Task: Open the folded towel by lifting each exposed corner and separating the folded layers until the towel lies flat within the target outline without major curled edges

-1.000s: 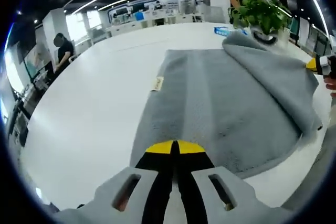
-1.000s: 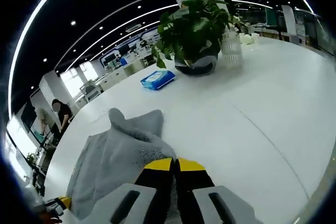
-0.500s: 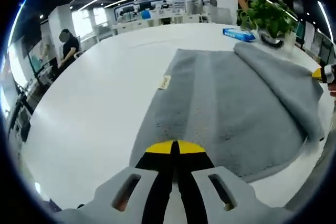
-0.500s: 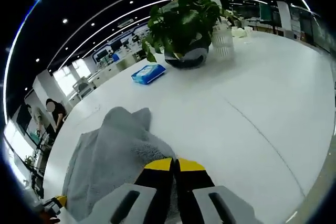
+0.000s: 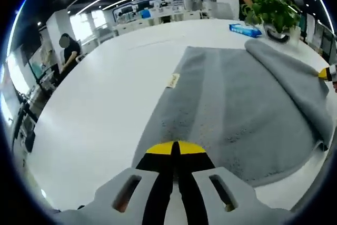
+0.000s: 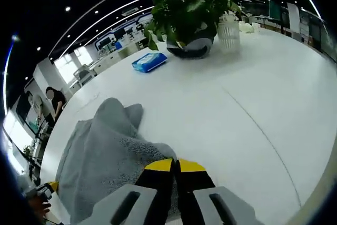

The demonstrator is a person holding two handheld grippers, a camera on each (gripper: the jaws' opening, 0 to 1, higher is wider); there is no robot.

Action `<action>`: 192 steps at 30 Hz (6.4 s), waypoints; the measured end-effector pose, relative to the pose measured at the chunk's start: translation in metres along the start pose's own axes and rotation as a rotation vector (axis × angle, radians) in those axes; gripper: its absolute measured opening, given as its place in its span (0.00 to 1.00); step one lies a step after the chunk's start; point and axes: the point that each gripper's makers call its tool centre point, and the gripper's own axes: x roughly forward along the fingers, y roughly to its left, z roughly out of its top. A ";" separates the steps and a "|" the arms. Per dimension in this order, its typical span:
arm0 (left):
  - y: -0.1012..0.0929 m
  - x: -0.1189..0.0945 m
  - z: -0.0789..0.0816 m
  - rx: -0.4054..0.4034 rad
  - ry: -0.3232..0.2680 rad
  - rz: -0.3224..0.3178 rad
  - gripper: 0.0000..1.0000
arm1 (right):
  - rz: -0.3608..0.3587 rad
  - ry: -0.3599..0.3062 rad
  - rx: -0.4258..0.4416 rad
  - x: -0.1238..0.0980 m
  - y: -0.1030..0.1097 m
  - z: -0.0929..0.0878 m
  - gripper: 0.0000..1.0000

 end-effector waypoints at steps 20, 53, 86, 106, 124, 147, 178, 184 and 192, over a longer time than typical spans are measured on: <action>0.034 0.000 -0.005 -0.019 -0.001 0.015 0.01 | -0.014 0.108 -0.211 0.016 0.008 -0.026 0.00; 0.076 -0.018 -0.016 -0.066 0.001 0.072 0.01 | 0.001 0.106 -0.542 0.018 -0.020 -0.014 0.00; 0.125 -0.036 -0.042 -0.156 -0.022 0.167 0.01 | -0.087 0.050 -0.522 -0.007 -0.072 -0.013 0.00; 0.130 -0.061 -0.064 -0.144 -0.039 0.230 0.01 | -0.111 0.028 -0.519 -0.038 -0.087 -0.035 0.00; 0.131 -0.083 -0.082 -0.180 -0.015 0.267 0.01 | -0.121 0.009 -0.454 -0.053 -0.097 -0.050 0.00; 0.057 -0.040 0.002 -0.070 -0.130 -0.034 0.05 | 0.178 -0.010 -0.619 -0.014 0.028 -0.012 0.23; 0.051 0.003 0.004 0.041 -0.051 -0.023 0.03 | 0.181 0.107 -0.657 0.037 0.033 -0.016 0.20; 0.055 0.015 0.013 0.035 -0.048 -0.017 0.03 | 0.180 0.095 -0.648 0.045 0.033 -0.007 0.19; 0.060 0.027 0.022 0.026 -0.050 0.005 0.03 | 0.177 0.080 -0.638 0.056 0.037 0.003 0.19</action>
